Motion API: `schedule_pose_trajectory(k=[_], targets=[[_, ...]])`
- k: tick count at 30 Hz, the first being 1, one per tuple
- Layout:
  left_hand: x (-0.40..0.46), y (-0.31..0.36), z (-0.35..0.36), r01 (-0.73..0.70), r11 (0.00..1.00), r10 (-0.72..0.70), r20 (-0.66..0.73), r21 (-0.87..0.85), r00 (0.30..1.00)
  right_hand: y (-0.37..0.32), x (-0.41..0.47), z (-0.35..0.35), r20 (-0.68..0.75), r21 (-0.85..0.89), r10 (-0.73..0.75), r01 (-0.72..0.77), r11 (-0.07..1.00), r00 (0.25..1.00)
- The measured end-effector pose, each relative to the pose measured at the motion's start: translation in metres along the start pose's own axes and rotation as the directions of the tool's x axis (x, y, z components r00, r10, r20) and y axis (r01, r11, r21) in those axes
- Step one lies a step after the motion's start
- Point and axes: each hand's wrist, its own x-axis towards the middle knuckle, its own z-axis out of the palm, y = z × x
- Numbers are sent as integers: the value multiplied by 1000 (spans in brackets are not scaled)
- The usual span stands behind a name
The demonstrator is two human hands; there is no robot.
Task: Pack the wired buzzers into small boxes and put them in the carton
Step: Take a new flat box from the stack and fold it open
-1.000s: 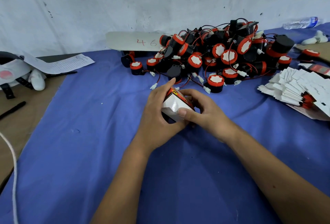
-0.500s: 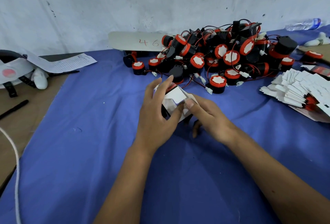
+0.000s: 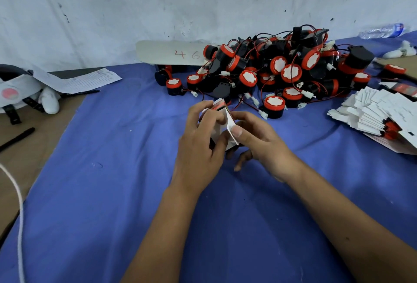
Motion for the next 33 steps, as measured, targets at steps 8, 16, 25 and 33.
schedule_pose_trajectory(k=[8,16,25,33], targets=[[-1,9,1,-2,991,4,15,-134,1000,5,2,-2,-88,-198,-33,15,980,996],[-3,8,5,103,986,-86,123,-132,989,9,7,-8,-194,-408,-126,36,912,973],[-1,12,4,34,999,-32,94,-20,995,5,8,-4,-235,-616,-284,83,783,930],[1,17,5,35,999,-35,94,1,995,7,9,4,-346,-670,-322,8,742,881]])
